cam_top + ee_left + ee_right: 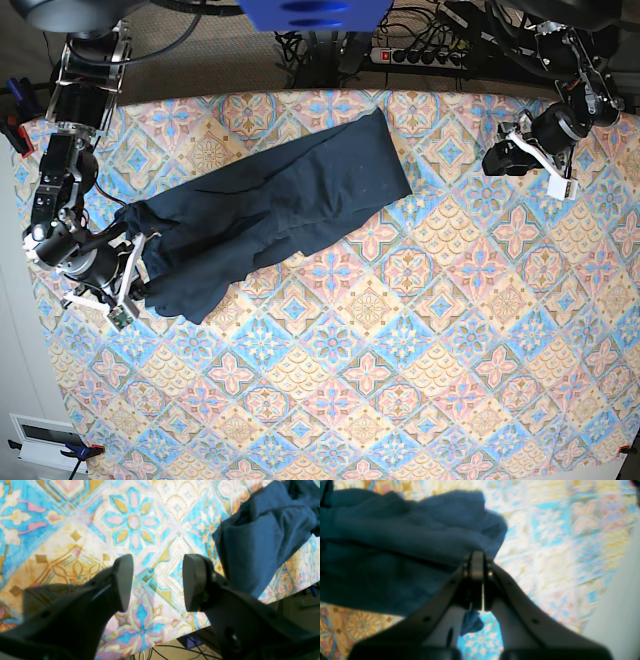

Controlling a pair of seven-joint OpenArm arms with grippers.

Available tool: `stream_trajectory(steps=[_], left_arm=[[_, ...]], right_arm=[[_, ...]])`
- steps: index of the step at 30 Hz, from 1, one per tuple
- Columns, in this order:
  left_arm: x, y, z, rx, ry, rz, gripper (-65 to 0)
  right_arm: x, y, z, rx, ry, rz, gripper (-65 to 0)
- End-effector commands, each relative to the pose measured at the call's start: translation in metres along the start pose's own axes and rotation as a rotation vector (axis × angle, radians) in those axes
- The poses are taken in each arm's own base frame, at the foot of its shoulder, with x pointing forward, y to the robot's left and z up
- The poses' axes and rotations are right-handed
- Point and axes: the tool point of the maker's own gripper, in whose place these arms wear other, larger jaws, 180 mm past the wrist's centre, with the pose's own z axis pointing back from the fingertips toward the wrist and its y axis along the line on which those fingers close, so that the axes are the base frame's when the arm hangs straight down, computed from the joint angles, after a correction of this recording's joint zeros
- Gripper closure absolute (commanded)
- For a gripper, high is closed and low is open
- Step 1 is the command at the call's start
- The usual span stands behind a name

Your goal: Layout the t-shirt on the table in an organized manner, then fold the t-shirt properly

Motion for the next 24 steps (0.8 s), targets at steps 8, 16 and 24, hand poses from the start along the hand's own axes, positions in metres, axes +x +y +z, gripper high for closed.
stream_trajectory(steps=[8,16,24], left_arm=[[0.013,-0.003,0.004,-0.009,-0.038,-0.023,-31.5],[0.011,-0.002,0.004,-0.009,-0.035,-0.021,-31.5],[0.009,-0.003,0.004,-0.010,-0.033,-0.016,-31.5]], right_arm=[[-0.012,0.006,0.009,-0.011,0.027,0.025,0.0],[-0.054,0.015,-0.005,0.041,0.125,-0.040,0.0],[-0.064,0.013,0.021,-0.009,0.130,-0.001,0.0]])
